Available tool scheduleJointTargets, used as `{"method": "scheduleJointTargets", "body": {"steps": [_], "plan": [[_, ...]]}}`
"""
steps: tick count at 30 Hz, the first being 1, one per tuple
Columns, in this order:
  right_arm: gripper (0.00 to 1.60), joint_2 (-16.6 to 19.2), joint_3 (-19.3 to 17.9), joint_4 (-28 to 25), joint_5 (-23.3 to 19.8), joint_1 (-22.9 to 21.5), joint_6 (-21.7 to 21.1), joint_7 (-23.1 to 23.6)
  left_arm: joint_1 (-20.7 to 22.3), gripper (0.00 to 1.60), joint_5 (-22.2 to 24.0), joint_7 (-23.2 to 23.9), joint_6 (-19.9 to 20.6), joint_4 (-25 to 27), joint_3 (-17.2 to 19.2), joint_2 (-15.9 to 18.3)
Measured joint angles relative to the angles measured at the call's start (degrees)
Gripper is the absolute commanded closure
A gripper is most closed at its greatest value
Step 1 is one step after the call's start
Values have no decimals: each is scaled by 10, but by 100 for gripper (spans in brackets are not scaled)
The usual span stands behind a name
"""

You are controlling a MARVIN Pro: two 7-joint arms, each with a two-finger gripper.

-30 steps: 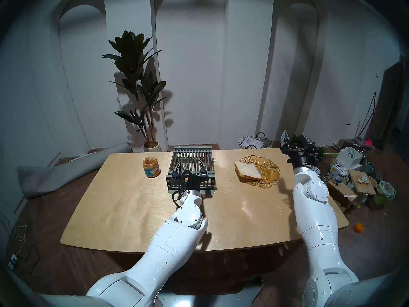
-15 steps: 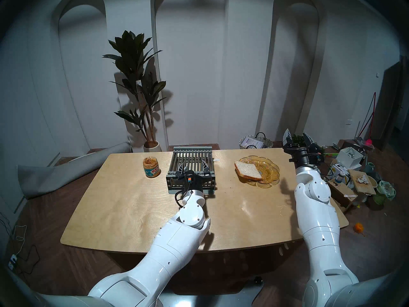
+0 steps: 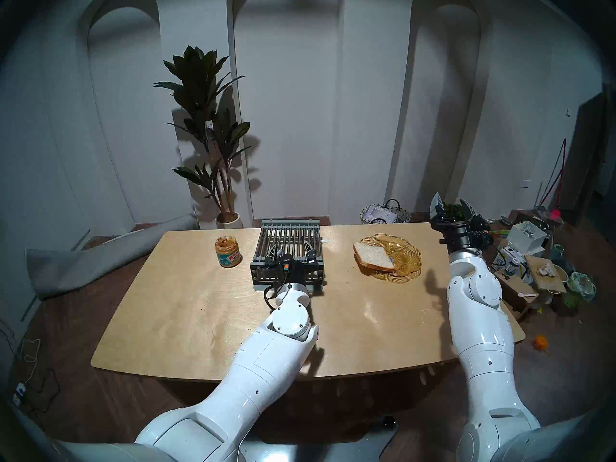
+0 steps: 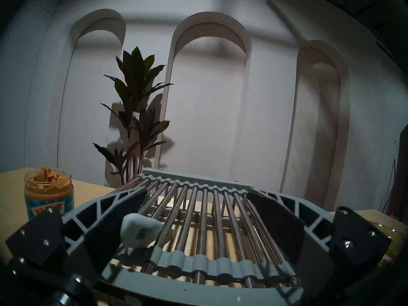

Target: Spread peanut butter over the slice of bread with the knife

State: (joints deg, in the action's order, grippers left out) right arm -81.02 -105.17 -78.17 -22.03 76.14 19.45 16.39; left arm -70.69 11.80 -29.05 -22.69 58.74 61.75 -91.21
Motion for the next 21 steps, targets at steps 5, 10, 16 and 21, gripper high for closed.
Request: {"method": "scheduleJointTargets", "body": {"steps": [5,10,16,21], "plan": [[0,-1,-3,-13,-5,9,-1,1,7,0,7,-4,13,-3,7,-2],[0,-4,-6,-24,-9,14,-1,1,7,9,14,-4,29,6,9,-2],[0,-6,-10,-36,-14,17,-5,0,-7,26,18,-3,50,30,6,2],[0,-8,-13,-48,-21,21,-10,0,-21,29,17,-2,63,44,-2,9]]}}
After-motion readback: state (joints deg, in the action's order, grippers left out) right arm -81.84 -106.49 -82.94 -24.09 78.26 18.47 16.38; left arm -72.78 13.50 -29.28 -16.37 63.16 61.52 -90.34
